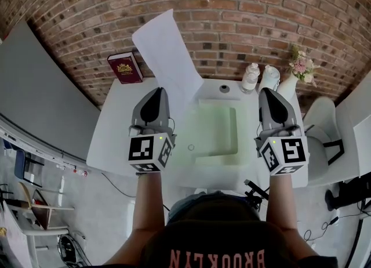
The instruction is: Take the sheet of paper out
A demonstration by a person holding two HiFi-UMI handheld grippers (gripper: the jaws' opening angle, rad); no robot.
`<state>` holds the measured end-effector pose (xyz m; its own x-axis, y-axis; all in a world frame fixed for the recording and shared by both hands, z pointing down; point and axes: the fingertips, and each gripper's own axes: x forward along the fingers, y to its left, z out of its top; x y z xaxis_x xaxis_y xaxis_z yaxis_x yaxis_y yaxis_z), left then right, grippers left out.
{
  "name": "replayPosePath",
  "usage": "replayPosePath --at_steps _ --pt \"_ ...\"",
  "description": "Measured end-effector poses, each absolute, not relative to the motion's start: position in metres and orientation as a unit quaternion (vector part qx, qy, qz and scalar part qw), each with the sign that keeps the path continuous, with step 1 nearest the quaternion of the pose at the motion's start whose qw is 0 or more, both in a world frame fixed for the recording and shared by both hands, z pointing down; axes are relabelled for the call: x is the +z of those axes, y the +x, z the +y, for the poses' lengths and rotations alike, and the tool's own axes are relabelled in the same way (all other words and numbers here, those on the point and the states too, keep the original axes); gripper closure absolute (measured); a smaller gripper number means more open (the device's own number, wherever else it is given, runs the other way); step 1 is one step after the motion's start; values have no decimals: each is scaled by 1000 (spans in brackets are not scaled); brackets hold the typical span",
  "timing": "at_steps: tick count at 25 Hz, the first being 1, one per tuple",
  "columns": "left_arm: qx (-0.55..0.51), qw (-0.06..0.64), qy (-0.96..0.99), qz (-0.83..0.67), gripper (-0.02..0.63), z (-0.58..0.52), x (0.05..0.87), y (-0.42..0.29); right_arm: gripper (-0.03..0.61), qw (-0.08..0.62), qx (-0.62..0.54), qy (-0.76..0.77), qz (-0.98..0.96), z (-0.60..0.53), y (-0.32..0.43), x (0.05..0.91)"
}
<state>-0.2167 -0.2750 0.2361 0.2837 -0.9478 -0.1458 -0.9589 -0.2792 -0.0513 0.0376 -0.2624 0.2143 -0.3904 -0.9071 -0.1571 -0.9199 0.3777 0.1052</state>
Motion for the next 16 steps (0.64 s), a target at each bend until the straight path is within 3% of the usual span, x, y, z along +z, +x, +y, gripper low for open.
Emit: replayPosePath --at_steps 16 --pt "38 63 -807 586 612 -269 235 -216 580 23 98 -553 827 -251 37 210"
